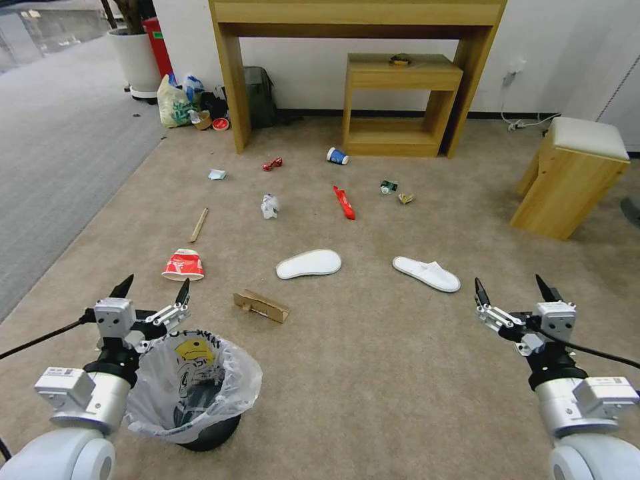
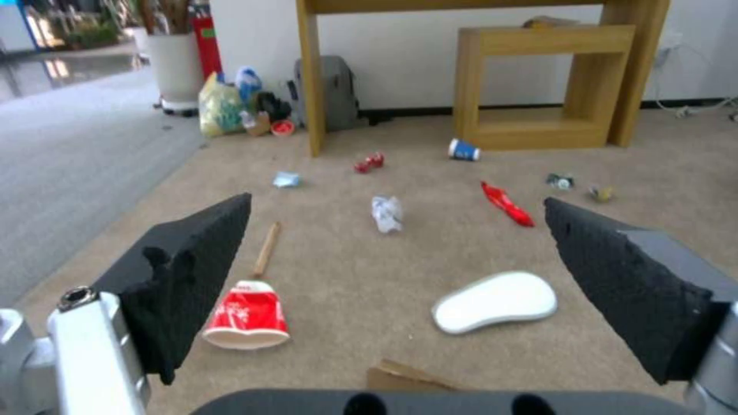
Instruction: Pick up the trash bin and place the garbage on the floor into it.
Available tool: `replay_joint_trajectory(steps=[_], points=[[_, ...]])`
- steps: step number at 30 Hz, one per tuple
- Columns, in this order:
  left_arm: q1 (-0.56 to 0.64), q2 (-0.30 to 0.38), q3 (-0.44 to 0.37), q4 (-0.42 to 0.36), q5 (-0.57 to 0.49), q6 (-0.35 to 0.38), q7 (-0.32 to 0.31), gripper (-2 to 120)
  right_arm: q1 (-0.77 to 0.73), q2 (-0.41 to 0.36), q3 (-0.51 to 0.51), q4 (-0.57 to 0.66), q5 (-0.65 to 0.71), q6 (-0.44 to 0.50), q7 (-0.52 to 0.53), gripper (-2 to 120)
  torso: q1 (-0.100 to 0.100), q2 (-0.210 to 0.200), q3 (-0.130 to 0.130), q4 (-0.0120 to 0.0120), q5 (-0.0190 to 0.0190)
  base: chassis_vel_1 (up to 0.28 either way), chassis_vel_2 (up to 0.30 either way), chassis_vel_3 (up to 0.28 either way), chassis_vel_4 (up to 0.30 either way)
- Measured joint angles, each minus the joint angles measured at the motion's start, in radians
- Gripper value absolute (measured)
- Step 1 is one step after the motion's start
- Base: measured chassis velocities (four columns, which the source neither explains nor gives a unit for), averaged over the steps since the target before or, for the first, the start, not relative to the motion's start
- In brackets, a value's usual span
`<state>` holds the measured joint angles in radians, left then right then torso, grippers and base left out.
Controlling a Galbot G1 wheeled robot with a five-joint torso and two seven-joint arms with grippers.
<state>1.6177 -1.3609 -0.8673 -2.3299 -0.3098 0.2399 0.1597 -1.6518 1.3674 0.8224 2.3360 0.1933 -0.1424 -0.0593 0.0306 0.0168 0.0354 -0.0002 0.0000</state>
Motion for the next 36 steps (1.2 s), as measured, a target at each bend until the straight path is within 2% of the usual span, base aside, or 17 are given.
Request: replay_joint_trajectory(steps=[11, 19, 21, 22, 26, 27, 30, 31, 33, 36], points=[[0.005, 0.014, -0.006, 0.038, -0.028, 0.026, 0.0, 100, -0.003, 0.012, 0.01, 0.002, -0.008, 0.013, 0.003, 100, 0.0, 0.0, 0.0, 0.0, -0.0001, 0.0, 0.0, 0.0, 0.0], [0.0, 0.063, -0.032, 0.072, -0.069, 0.051, 0.003, 100, -0.009, 0.016, 0.005, 0.006, 0.01, 0.004, 0.019, 100, 0.0, 0.0, 0.0, 0.0001, -0.0002, 0.0, 0.0, 0.0, 0.0], [-0.014, 0.108, -0.059, 0.103, -0.116, 0.114, 0.003, 100, -0.014, 0.011, 0.006, 0.007, 0.023, -0.001, 0.026, 100, 0.0, 0.0, 0.0, 0.0, -0.0001, 0.0, 0.0, 0.0, 0.0], [-0.014, 0.108, -0.059, 0.103, -0.116, 0.114, 0.003, 100, -0.014, 0.011, 0.006, 0.007, 0.023, -0.001, 0.026, 100, 0.0, 0.0, 0.0, 0.0, -0.0001, 0.0, 0.0, 0.0, 0.0], [-0.034, 0.206, -0.098, 0.185, -0.16, 0.247, 0.02, 100, -0.021, 0.006, 0.008, 0.007, 0.039, -0.003, 0.047, 100, 0.0, 0.0, 0.0, -0.0001, -0.0003, 0.0, 0.0, 0.0, 0.0], [-0.034, 0.206, -0.098, 0.185, -0.16, 0.247, 0.02, 100, -0.021, 0.006, 0.008, 0.007, 0.039, -0.003, 0.047, 100, 0.0, 0.0, 0.0, -0.0001, -0.0003, 0.0, 0.0, 0.0, 0.0], [-0.038, 0.263, -0.113, 0.223, -0.159, 0.384, 0.057, 100, -0.021, 0.005, 0.003, 0.004, 0.048, -0.01, 0.063, 100, 0.0, 0.0, 0.0, 0.0, -0.0002, 0.0, 0.0, 0.0, 0.0], [-0.038, 0.263, -0.113, 0.223, -0.159, 0.384, 0.057, 100, -0.021, 0.005, 0.003, 0.004, 0.048, -0.01, 0.063, 100, 0.0, 0.0, 0.0, 0.0, -0.0002, 0.0, 0.0, 0.0, 0.0], [-0.043, 0.299, -0.127, 0.24, -0.132, 0.463, 0.099, 100, -0.022, 0.004, 0.001, 0.001, 0.048, -0.011, 0.07, 100, 0.0, 0.0, 0.0, 0.0001, -0.0003, 0.0, 0.0, 0.0, 0.0], [-0.049, 0.329, -0.138, 0.247, -0.113, 0.498, 0.114, 100, -0.027, 0.005, 0.0, -0.001, 0.049, -0.012, 0.077, 100, 0.0, 0.0, 0.0, 0.0001, -0.0002, 0.0, 0.0, 0.0, 0.0]])
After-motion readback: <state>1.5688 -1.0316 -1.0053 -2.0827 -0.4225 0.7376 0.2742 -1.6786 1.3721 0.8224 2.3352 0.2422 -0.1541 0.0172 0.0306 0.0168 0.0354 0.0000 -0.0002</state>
